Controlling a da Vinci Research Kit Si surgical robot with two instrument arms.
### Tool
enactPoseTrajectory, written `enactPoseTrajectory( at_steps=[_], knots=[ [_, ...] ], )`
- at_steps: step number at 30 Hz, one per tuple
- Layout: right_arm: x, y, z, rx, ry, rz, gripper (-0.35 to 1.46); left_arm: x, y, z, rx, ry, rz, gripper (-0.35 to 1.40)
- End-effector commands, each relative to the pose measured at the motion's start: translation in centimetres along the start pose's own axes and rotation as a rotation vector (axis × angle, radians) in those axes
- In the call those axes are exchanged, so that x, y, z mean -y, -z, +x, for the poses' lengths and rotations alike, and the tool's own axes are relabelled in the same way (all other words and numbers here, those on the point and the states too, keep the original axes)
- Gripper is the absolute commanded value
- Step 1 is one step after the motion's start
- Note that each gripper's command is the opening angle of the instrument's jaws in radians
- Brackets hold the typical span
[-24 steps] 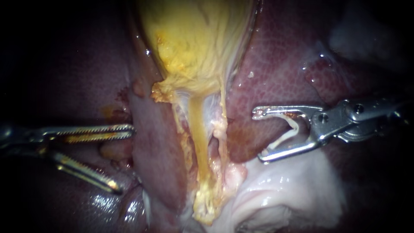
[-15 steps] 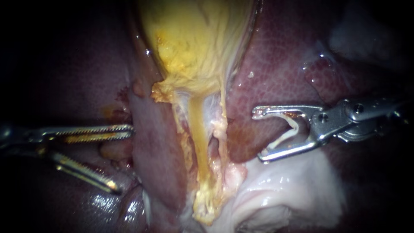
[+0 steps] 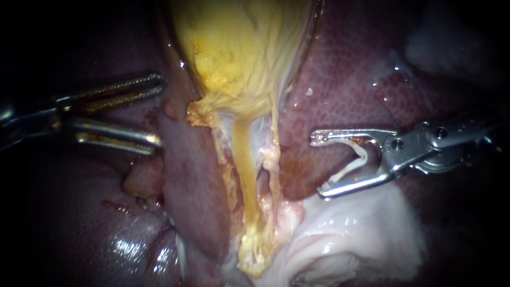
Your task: Clipping first clip left tube
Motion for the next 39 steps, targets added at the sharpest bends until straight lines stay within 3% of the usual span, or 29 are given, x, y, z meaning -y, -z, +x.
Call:
enactPoseTrajectory(
  at_steps=[1, 10, 21, 25, 33, 36, 39],
  knots=[
    [0.0, 0.0, 0.0, 0.0, -0.006, 0.0, 0.59, -0.02, -0.04, 0.03, -0.001, 0.0, 0.004, 0.71],
    [0.0, 0.0, 0.0, -0.003, -0.006, 0.0, 0.59, 0.04, -0.27, 0.15, 0.001, 0.028, 0.02, 0.59],
    [0.0, 0.01, 0.0, -0.003, -0.006, 0.0, 0.59, 0.23, -0.35, 0.12, 0.003, 0.074, 0.017, 0.44],
    [0.0, 0.01, 0.0, -0.003, -0.006, 0.0, 0.59, 0.24, -0.41, 0.16, 0.0, 0.083, 0.017, 0.37],
    [0.0, 0.01, 0.0, -0.003, -0.006, 0.0, 0.59, 0.15, -0.43, 0.26, -0.029, 0.084, 0.016, -0.01],
    [0.0, 0.01, 0.0, -0.003, -0.006, 0.0, 0.59, 0.13, -0.43, 0.3, -0.041, 0.081, 0.018, -0.35],
    [0.0, 0.01, 0.0, -0.003, -0.006, 0.0, 0.59, 0.13, -0.42, 0.34, -0.061, 0.078, 0.015, -0.35]
  ],
)
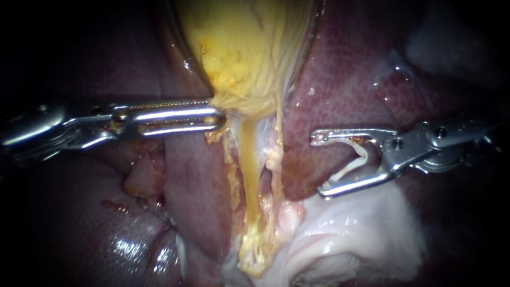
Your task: Clipping first clip left tube
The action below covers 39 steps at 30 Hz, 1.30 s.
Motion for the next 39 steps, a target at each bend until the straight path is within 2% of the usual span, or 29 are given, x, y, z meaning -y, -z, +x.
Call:
enactPoseTrajectory(
  at_steps=[1, 6, 9, 13, 18, 21, 25, 31, 39],
  knots=[
    [0.0, 0.0, 0.0, 0.0, 0.0, 0.0, 0.59, 0.0, 0.0, 0.0, -0.009, -0.001, -0.002, -0.35],
    [0.0, 0.0, 0.0, 0.0, 0.0, 0.0, 0.59, 0.0, 0.04, -0.02, -0.018, 0.001, -0.001, -0.35],
    [0.0, 0.0, 0.0, 0.0, 0.0, 0.0, 0.59, 0.02, 0.11, -0.1, -0.019, 0.005, 0.003, -0.35],
    [0.0, 0.0, 0.0, 0.0, 0.0, 0.0, 0.59, 0.02, 0.33, -0.34, -0.021, 0.018, -0.003, -0.35],
    [0.0, -0.02, 0.0, -0.003, 0.001, -0.001, 0.59, 0.02, 0.64, -0.62, 0.012, 0.024, -0.016, -0.35],
    [0.0, -0.05, -0.02, -0.003, -0.005, -0.002, 0.59, 0.04, 0.74, -0.66, 0.017, 0.022, -0.021, -0.35],
    [0.0, -0.12, -0.05, -0.002, -0.014, -0.005, 0.6, 0.04, 0.78, -0.65, 0.018, 0.021, -0.026, -0.35],
    [0.0, -0.39, -0.25, -0.005, -0.036, -0.005, 0.6, 0.04, 0.83, -0.65, 0.017, 0.021, -0.027, -0.35],
    [-0.05, -0.87, -0.72, 0.006, -0.083, 0.031, 0.6, 0.04, 0.83, -0.64, 0.018, 0.021, -0.03, -0.35]
  ],
)
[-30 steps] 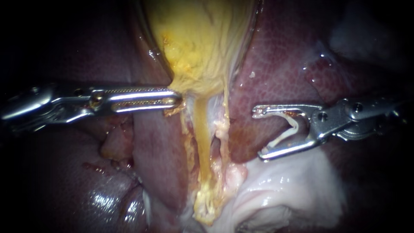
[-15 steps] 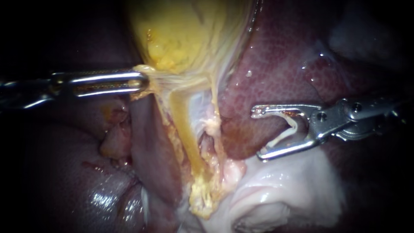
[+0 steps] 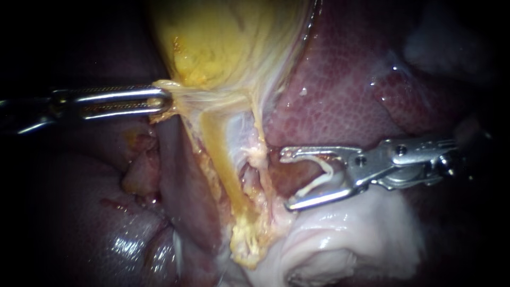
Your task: Clipping first clip left tube
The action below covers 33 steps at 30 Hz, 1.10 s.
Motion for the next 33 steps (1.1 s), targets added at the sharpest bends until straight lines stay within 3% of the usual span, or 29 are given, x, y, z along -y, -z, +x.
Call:
enactPoseTrajectory(
  at_steps=[1, 12, 18, 33],
  knots=[
    [-0.01, -0.04, -0.04, 0.005, -0.005, 0.004, 0.6, 0.0, -0.01, 0.01, 0.0, 0.0, -0.001, -0.35],
    [-0.21, -0.39, -0.41, 0.021, -0.035, 0.001, 0.6, 0.06, -0.01, 0.01, 0.001, -0.001, -0.006, -0.35],
    [-0.3, -0.51, -0.54, 0.025, -0.048, 0.003, 0.6, 0.1, -0.01, 0.0, 0.0, 0.0, -0.003, -0.35],
    [-0.25, -0.82, -0.69, 0.028, -0.095, 0.106, 0.59, 0.08, -0.01, 0.0, 0.0, 0.0, -0.003, -0.35]
  ],
)
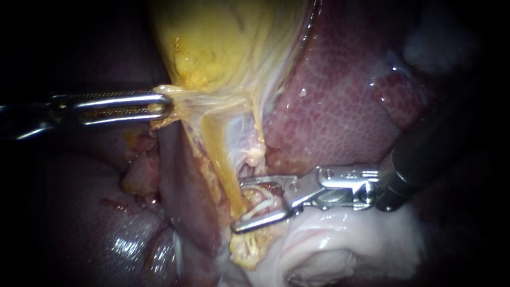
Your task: Clipping first clip left tube
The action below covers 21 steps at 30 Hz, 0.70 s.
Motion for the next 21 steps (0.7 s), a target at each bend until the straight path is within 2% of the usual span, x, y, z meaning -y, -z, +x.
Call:
enactPoseTrajectory(
  at_steps=[1, 10, 21],
  knots=[
    [0.02, 0.0, 0.0, -0.003, -0.002, 0.01, 0.58, -0.02, 0.0, 0.01, 0.0, 0.001, 0.0, -0.35],
    [0.13, -0.04, 0.04, -0.026, -0.042, 0.094, 0.57, -0.25, 0.0, 0.08, 0.0, 0.0, 0.001, -0.35],
    [0.08, -0.2, 0.08, -0.069, -0.067, 0.132, 0.56, -0.33, -0.11, 0.12, 0.0, -0.001, 0.006, -0.35]
  ],
)
